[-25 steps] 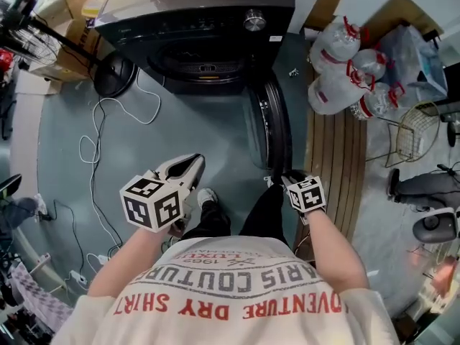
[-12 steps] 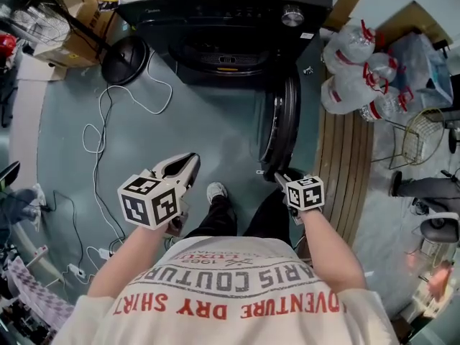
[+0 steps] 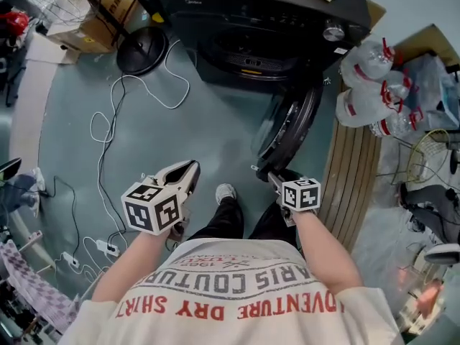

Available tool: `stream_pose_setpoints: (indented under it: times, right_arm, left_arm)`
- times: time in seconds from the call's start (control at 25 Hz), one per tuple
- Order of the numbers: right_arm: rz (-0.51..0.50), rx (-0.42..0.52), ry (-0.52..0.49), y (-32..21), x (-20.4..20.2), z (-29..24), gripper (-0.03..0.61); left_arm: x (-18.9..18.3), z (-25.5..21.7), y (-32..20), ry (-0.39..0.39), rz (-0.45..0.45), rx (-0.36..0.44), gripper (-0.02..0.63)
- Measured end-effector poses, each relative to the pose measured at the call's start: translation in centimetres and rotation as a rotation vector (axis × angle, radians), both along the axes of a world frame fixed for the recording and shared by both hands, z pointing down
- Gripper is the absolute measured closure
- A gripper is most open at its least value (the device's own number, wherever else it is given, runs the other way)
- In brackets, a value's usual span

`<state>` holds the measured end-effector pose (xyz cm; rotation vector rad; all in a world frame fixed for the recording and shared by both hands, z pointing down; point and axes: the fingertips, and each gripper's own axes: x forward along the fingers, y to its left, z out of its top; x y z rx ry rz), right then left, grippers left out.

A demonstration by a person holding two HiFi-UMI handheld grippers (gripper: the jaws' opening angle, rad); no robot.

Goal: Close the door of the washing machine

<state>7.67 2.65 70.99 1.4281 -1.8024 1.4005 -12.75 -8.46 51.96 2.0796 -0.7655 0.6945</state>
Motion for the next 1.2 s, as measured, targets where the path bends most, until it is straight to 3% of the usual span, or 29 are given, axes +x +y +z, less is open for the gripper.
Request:
stream_pose_setpoints:
  times: [0.52,0.8,1.0,1.2]
  right_arm:
    - [0.078,-0.080,-0.006,-7.2,-6.3,0.3,0.396]
    - [0.104,-0.090,-0.055,-10.6,-8.2,0.6,0.385]
    - [0.007,-0.106,-0.076,-12.6,-9.8,0.3,0.377]
    - [-0.118,-0.045,-0.070,-15.3,-10.5,-0.6,0.370]
  left_arm:
    - [-8.9,-0.6,-2.2,-0.008,-0.152,0.028,0.575]
    - [-10.7,0.5,-2.0,-0.026,-0.218,0.018,0.575]
    - [-10.8,0.1,-2.0,-0.030,-0.242,0.009,0.574]
    - [-11.7,-0.6,-3.1,-0.043,-0.273,0.016,0.575]
